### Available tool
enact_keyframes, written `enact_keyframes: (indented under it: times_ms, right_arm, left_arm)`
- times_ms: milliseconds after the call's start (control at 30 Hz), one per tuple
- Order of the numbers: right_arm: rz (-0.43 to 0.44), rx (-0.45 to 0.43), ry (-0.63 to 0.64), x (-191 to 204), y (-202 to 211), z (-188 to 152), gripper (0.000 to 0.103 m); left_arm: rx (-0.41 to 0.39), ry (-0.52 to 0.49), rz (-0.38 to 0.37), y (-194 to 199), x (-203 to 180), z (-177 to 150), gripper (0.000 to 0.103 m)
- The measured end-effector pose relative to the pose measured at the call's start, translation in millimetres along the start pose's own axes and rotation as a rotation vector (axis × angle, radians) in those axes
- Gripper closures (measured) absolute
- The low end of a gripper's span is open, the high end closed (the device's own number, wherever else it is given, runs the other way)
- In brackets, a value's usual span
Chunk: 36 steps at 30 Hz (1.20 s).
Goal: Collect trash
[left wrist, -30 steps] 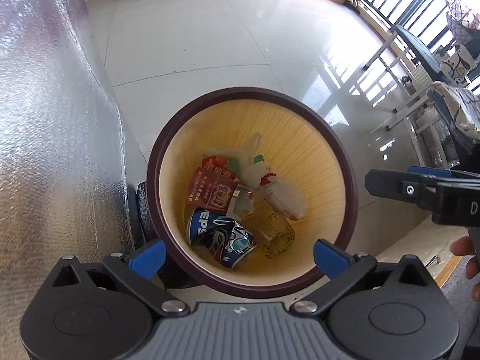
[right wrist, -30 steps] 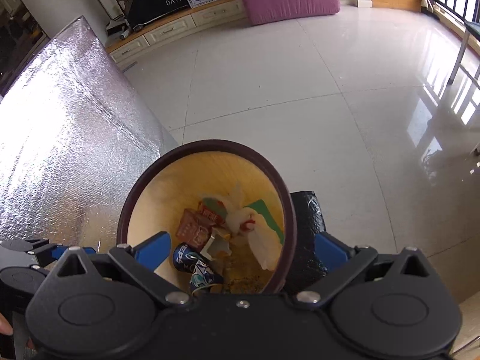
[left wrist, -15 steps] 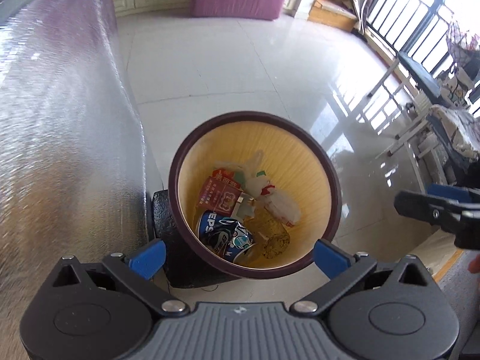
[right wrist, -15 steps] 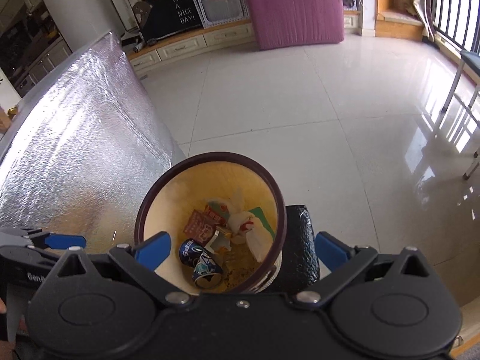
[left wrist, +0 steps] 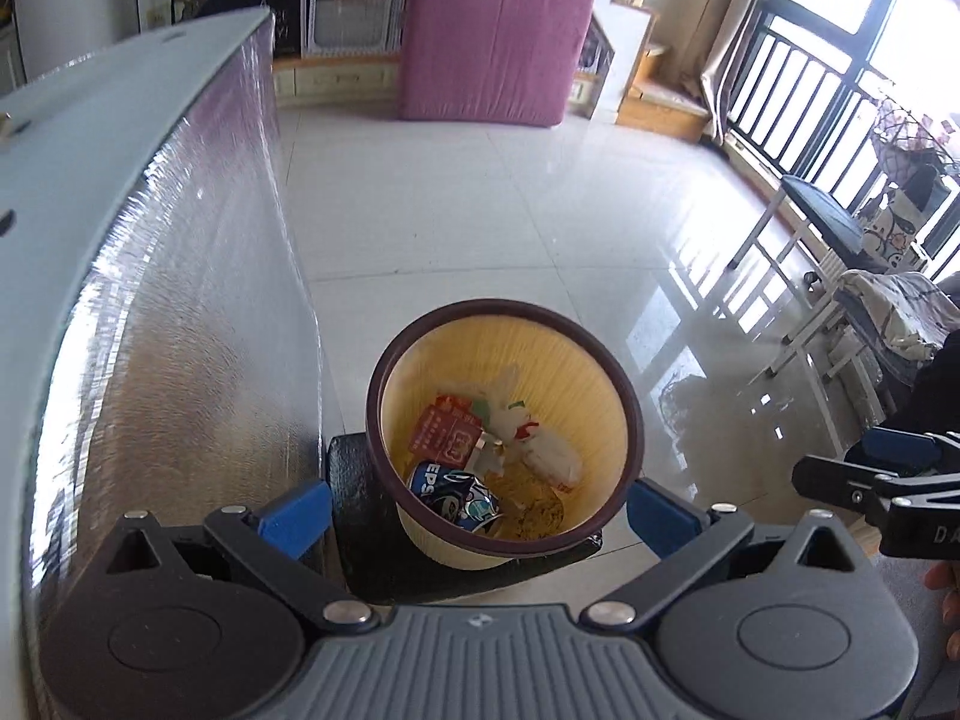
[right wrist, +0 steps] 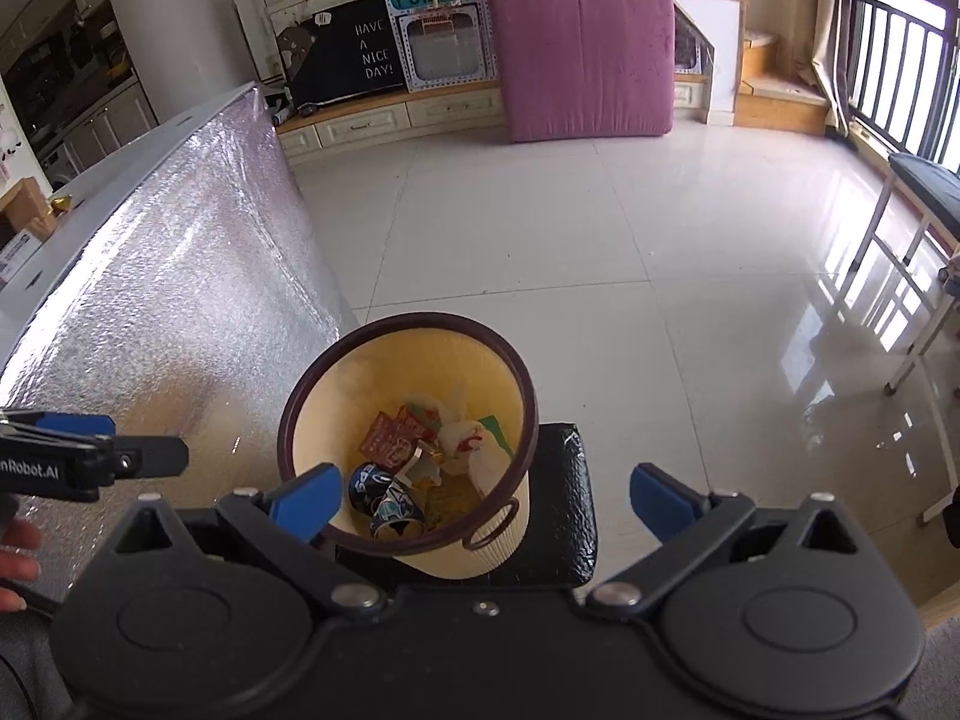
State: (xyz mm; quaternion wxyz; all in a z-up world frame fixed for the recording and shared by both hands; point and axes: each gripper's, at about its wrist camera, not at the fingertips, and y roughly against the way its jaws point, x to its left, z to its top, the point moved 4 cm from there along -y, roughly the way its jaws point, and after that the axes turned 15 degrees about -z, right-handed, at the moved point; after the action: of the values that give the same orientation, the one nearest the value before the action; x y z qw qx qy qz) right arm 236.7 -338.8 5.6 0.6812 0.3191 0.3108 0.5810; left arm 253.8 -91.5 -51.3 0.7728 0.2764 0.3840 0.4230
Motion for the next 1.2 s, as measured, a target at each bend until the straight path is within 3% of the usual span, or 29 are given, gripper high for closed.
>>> enact_keyframes:
  times_ms: [833, 1200]
  right_arm:
    - [-0.04, -0.148, -0.058, 6.3, 96.9, -21.9, 0.0]
    - [0.047, -0.261, -0.088, 51.0, 127.3, -9.8, 0.0]
  left_arm:
    - [-0.16, -0.052, -0.044, 95.0, -21.0, -21.6, 0.0]
    - [-0.314, -0.023, -0.006, 151.5, 13.2, -29.4, 0.0]
